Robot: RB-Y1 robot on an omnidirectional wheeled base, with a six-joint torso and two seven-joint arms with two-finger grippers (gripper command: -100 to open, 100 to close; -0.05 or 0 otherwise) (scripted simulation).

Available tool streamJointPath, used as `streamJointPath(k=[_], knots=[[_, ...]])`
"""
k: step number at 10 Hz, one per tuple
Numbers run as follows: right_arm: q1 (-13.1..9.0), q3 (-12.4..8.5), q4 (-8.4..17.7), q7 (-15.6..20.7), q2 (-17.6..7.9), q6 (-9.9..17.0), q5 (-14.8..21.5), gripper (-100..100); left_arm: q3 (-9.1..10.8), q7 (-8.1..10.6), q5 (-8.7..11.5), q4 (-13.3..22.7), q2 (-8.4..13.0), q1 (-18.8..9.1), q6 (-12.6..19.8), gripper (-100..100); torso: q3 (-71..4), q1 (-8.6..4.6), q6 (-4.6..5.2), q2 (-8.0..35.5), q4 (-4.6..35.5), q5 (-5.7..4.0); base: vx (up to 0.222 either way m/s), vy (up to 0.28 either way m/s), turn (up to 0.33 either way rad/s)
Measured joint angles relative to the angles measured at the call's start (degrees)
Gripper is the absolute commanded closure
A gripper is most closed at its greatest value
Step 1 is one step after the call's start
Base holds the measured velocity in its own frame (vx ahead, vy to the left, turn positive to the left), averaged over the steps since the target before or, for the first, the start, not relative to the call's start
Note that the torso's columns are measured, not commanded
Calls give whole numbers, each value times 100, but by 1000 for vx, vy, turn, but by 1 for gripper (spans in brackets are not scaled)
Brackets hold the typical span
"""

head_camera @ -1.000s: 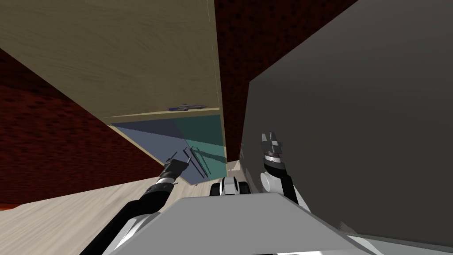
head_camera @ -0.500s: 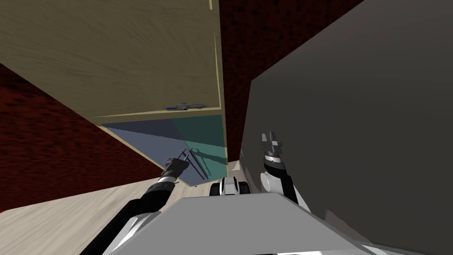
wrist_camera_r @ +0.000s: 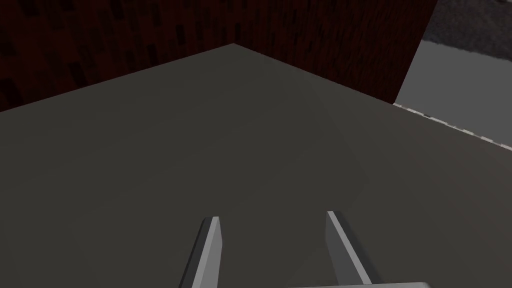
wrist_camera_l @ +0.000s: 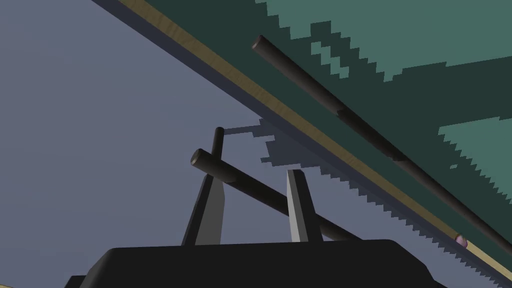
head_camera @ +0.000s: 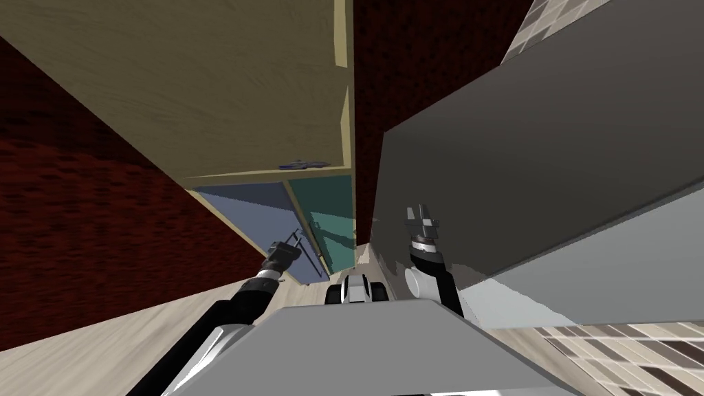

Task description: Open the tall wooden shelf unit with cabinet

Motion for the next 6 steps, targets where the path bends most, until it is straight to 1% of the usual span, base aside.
streamJointPath(k=[3, 4, 5, 6], knots=[[0, 0, 0, 0, 0, 0, 0, 0, -254, -57, 41, -36, 262, -69, 41, 100, 6, -15, -4, -1, 5, 0, -201, 142, -140], [1, 0, 0, 0, 0, 0, 0, 0, -327, -73, 43, -63, 332, -89, 74, 100, 8, -25, 3, -3, 9, -2, -84, 63, -37], [2, 0, 0, 0, 1, 0, 0, 0, -361, -47, 64, -59, 333, -81, 103, 100, -13, -38, 5, -41, 4, 4, -140, 146, -180], [1, -1, 0, 0, -1, 0, 0, 0, -430, -61, 67, -41, 398, -105, 105, 100, -20, -21, 49, -35, 0, 20, -195, 242, -305]])
